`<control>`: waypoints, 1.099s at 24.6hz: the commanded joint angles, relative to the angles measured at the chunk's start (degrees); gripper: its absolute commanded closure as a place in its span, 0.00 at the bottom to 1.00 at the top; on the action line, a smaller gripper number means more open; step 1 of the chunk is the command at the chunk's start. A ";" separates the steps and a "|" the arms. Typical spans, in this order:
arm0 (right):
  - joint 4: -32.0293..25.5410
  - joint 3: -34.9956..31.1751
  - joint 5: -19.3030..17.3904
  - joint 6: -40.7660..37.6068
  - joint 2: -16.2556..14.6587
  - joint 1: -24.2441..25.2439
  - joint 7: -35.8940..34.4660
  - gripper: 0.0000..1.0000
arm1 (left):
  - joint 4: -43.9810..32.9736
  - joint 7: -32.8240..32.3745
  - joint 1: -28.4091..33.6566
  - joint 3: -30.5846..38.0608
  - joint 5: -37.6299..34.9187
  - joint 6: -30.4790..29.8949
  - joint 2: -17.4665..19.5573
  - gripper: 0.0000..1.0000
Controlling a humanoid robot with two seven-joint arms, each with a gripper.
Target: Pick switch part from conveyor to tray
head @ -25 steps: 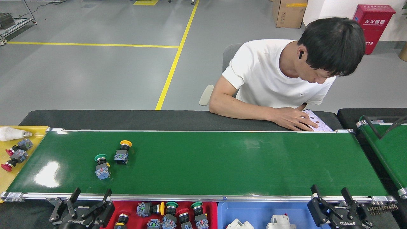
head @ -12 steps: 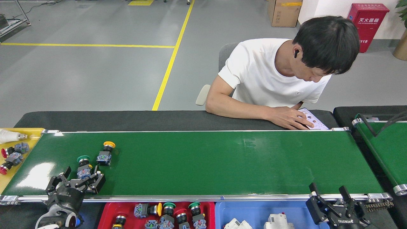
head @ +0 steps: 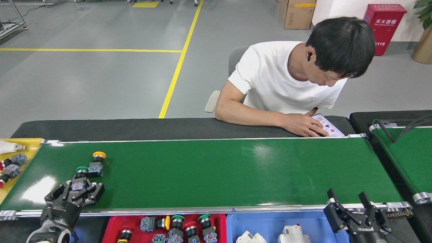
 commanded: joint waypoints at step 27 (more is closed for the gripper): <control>-1.61 18.23 -0.37 20.53 -13.71 2.09 -7.61 0.01 | -28.08 4.43 23.25 -15.87 -5.18 -8.26 -5.71 0.00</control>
